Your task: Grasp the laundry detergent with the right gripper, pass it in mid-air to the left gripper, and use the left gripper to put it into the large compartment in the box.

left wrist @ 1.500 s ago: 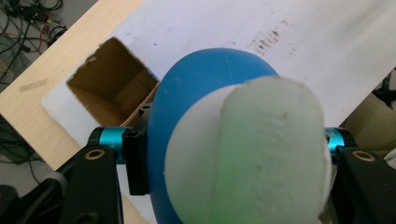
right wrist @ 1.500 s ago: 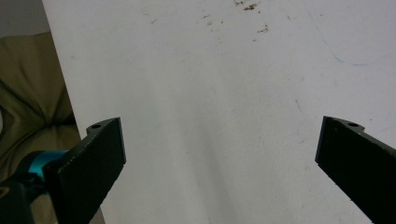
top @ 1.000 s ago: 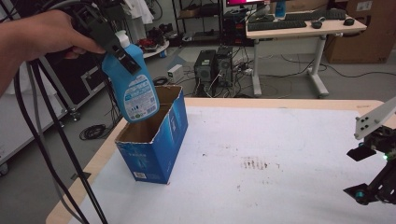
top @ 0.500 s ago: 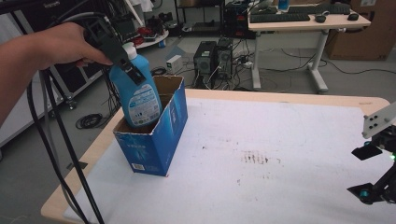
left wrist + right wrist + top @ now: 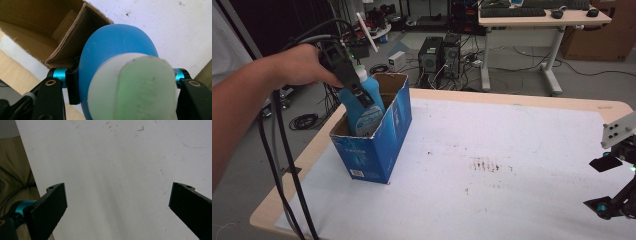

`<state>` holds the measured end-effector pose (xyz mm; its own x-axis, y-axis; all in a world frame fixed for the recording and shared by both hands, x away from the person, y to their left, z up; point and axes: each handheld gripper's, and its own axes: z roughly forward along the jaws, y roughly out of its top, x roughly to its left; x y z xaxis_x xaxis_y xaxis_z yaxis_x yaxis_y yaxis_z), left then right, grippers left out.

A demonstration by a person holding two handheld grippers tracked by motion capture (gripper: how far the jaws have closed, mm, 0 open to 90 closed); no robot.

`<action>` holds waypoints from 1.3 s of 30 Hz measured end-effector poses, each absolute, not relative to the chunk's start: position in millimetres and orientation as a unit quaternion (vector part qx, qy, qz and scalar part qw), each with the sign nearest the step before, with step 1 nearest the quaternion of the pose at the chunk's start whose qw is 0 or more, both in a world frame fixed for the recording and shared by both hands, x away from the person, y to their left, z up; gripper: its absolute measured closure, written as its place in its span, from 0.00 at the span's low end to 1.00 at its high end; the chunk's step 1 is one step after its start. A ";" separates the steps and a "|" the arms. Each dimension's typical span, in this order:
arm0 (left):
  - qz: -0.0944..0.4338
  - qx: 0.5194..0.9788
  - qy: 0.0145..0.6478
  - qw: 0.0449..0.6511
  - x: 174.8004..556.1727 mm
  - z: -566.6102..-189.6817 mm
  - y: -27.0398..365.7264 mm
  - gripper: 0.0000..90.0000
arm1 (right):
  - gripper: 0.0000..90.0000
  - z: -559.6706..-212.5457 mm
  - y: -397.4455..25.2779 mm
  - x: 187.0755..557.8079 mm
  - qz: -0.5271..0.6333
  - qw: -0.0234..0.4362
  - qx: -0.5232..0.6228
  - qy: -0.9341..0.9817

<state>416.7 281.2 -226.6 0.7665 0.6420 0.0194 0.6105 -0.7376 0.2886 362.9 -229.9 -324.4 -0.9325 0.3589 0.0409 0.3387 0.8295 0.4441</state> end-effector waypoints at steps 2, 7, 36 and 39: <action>0.059 0.932 0.334 0.128 418.5 -234.0 280.9 0.42 | 0.01 -325.9 -229.2 362.7 0.226 0.018 0.184 0.957; 0.057 0.935 0.329 0.122 420.2 -247.2 281.5 0.42 | 0.01 -327.6 -229.1 363.7 0.224 0.019 0.186 0.957; 0.049 0.933 0.336 0.117 421.2 -288.1 286.8 0.42 | 0.01 -331.2 -223.0 366.8 0.219 0.017 0.189 0.957; 0.063 0.924 0.349 0.146 420.3 -282.8 288.9 0.36 | 0.01 -331.0 -222.6 366.3 0.220 0.022 0.192 0.956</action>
<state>420.3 288.9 -282.8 0.7487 0.6627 0.0141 0.6261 -0.7141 0.3132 366.3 -222.6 -331.0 -0.9256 0.3761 0.0424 0.3568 0.8295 0.4297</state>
